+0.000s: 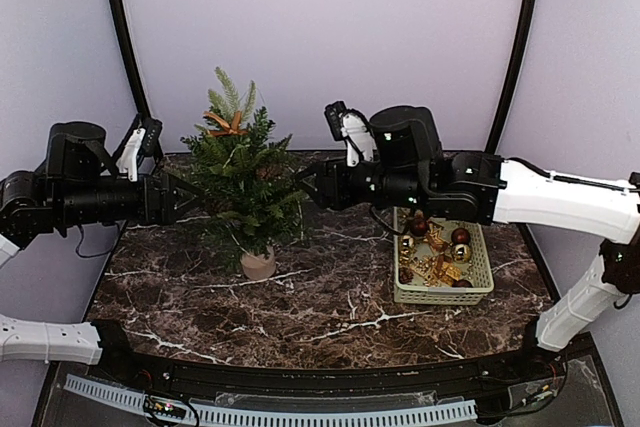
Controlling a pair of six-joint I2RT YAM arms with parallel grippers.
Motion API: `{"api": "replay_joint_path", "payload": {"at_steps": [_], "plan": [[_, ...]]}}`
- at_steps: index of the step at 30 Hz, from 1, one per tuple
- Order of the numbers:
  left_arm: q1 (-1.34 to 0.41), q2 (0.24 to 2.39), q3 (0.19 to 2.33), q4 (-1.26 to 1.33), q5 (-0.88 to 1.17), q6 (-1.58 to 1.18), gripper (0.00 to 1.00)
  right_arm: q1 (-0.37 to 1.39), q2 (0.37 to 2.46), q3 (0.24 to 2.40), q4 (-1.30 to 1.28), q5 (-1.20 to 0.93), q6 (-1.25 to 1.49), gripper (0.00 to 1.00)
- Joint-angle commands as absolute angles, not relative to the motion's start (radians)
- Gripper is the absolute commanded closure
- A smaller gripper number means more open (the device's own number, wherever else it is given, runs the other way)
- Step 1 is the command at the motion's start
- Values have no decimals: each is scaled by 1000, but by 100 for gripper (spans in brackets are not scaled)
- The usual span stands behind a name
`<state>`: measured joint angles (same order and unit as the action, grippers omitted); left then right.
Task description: Decorate the small christmas tree
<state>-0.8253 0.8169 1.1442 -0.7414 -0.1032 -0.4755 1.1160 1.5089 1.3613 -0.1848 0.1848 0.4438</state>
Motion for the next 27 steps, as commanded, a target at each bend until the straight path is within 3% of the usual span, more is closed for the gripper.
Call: {"api": "replay_joint_path", "payload": {"at_steps": [1, 9, 15, 19, 27], "plan": [[-746, 816, 1135, -734, -14, -433, 20, 1110, 1445, 1359, -185, 239, 436, 41], [-650, 808, 1173, -786, -9, -396, 23, 1095, 1361, 1322, -252, 338, 443, 32], [-495, 786, 1151, -826, -25, -361, 26, 1010, 1290, 1265, -321, 360, 473, 31], [-370, 804, 1109, -784, 68, -344, 30, 939, 1239, 1213, -346, 347, 498, 30], [-191, 806, 1030, -654, 29, -330, 31, 801, 1145, 1128, -415, 336, 514, 27]]}}
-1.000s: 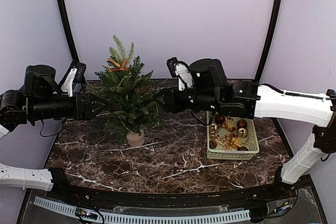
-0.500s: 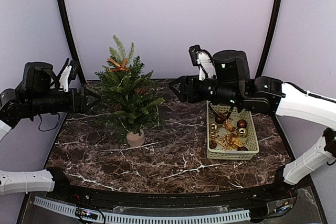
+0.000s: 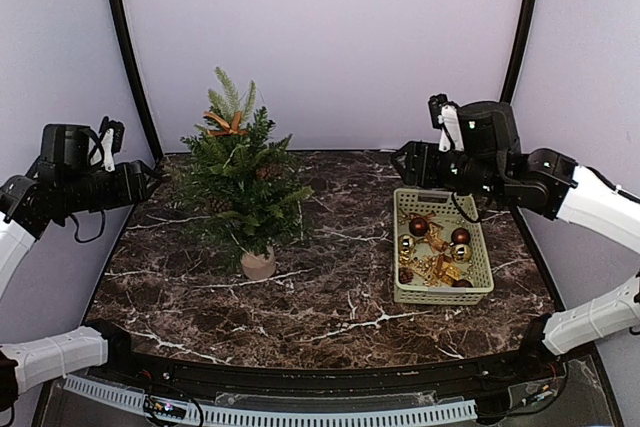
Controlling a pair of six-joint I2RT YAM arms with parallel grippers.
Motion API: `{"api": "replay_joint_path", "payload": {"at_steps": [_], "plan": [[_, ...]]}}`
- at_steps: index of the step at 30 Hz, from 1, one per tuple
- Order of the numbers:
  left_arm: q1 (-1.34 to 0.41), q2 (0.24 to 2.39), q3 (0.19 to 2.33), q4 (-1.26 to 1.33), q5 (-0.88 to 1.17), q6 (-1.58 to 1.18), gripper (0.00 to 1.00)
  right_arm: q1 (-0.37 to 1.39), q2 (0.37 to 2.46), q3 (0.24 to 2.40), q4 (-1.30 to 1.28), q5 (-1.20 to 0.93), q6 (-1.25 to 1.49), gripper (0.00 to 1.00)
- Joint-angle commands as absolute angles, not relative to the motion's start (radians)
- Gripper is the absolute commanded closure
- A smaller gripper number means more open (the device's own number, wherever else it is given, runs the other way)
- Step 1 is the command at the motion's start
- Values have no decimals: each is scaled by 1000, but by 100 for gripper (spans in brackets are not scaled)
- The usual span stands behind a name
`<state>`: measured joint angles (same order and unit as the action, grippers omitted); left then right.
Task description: Decorate the small christmas tree
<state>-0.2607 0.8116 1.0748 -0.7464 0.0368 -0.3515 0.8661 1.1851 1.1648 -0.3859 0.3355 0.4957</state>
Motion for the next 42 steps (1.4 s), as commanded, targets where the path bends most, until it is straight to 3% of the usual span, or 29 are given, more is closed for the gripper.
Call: {"api": "replay_joint_path", "payload": {"at_steps": [1, 7, 18, 24, 31, 36, 42], "plan": [[-181, 803, 1002, -624, -1, -332, 31, 778, 1140, 1119, -425, 328, 516, 27], [-163, 702, 808, -438, -174, -353, 31, 617, 1106, 1035, -474, 252, 517, 27], [-161, 637, 591, -221, -154, -278, 30, 423, 1210, 910, -567, 138, 496, 37], [-163, 639, 599, -204, -125, -228, 29, 400, 1298, 876, -558, 138, 493, 43], [-162, 710, 623, -202, -90, -188, 29, 373, 1520, 986, -477, 124, 402, 55], [-161, 702, 619, -201, -102, -179, 29, 345, 1706, 1095, -440, 109, 354, 68], [-162, 709, 617, -202, -113, -174, 29, 338, 1836, 1198, -429, 75, 329, 73]]}}
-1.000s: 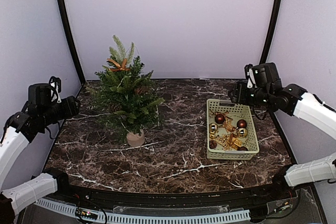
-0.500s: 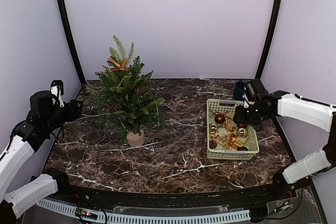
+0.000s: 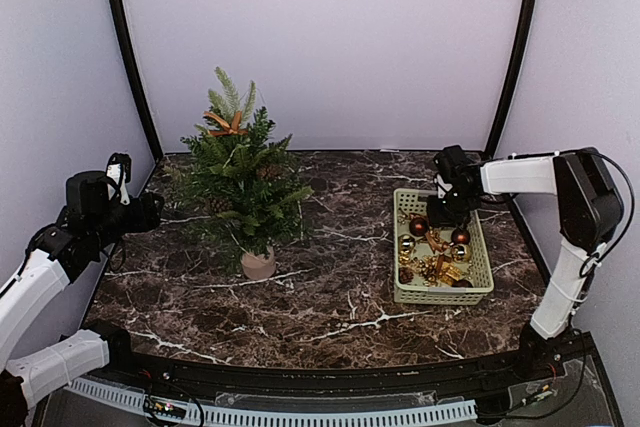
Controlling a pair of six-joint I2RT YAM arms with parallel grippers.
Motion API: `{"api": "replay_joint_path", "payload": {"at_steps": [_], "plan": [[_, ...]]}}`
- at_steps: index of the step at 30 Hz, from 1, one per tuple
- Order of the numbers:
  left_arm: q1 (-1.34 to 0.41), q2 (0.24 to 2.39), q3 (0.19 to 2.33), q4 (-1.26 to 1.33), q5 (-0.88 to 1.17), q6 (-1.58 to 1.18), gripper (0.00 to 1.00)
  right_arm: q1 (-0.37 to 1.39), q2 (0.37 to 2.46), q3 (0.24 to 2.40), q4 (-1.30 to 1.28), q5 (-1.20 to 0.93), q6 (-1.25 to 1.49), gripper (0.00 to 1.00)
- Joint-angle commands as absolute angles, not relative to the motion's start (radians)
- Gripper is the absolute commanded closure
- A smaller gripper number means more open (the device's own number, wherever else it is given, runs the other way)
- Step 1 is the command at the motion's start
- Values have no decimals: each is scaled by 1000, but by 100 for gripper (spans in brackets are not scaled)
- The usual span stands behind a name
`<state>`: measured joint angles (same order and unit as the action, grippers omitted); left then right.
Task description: Decorate the small christmas tree
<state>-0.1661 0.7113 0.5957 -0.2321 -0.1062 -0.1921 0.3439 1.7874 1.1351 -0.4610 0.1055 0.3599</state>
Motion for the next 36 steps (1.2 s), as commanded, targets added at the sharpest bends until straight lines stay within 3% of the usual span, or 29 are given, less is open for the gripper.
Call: {"api": "replay_joint_path", "payload": {"at_steps": [1, 22, 36], "plan": [[-161, 711, 618, -203, -114, -174, 29, 338, 1852, 1207, -431, 69, 328, 73], [-161, 703, 615, -203, -120, -172, 29, 338, 1919, 1199, -453, 82, 348, 84], [-161, 602, 643, -242, -90, -172, 29, 338, 1717, 1213, -513, 119, 370, 90]]}}
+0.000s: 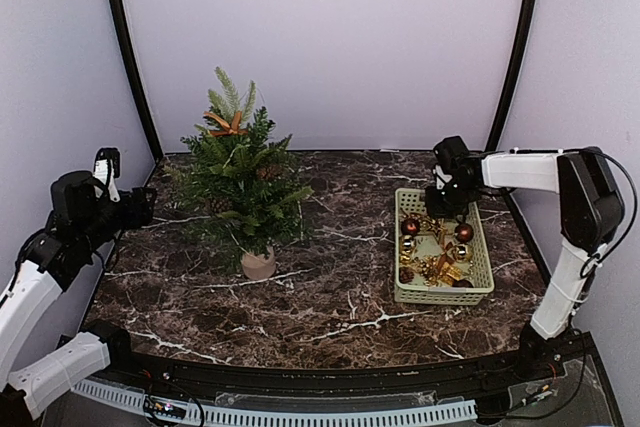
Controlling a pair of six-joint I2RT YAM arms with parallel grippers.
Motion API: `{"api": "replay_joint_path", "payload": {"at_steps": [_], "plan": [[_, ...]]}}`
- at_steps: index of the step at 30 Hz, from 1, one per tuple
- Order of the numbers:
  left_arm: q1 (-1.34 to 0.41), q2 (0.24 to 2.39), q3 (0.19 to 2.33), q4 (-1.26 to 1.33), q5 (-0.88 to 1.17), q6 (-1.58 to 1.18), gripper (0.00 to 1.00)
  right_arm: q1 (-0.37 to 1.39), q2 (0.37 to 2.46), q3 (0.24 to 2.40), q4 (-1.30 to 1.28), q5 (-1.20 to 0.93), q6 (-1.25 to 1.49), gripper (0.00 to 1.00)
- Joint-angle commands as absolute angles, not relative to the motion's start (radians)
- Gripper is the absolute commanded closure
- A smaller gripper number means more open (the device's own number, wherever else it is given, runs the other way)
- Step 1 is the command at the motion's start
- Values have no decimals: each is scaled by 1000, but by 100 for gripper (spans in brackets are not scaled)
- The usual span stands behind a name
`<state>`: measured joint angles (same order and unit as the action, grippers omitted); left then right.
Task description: Decorate the small christmas tree
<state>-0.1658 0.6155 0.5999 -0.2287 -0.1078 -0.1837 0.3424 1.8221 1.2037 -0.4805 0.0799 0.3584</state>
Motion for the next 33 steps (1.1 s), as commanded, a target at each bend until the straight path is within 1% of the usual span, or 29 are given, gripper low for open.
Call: {"api": "replay_joint_path", "payload": {"at_steps": [1, 10, 15, 21, 26, 33], "plan": [[-161, 598, 653, -248, -90, -167, 29, 337, 1688, 1212, -518, 125, 367, 90], [-161, 556, 661, -272, -85, -131, 29, 337, 1549, 1198, -533, 76, 381, 91], [-161, 555, 716, -281, 79, -112, 30, 341, 1463, 1195, -535, 8, 393, 91], [-161, 604, 854, -329, 235, -148, 32, 376, 1363, 1200, -540, -45, 394, 90], [-163, 643, 910, -317, 361, -209, 34, 390, 1344, 1139, -548, 21, 413, 90], [-163, 630, 884, -338, 363, -208, 34, 391, 1429, 1002, -465, 96, 452, 91]]}}
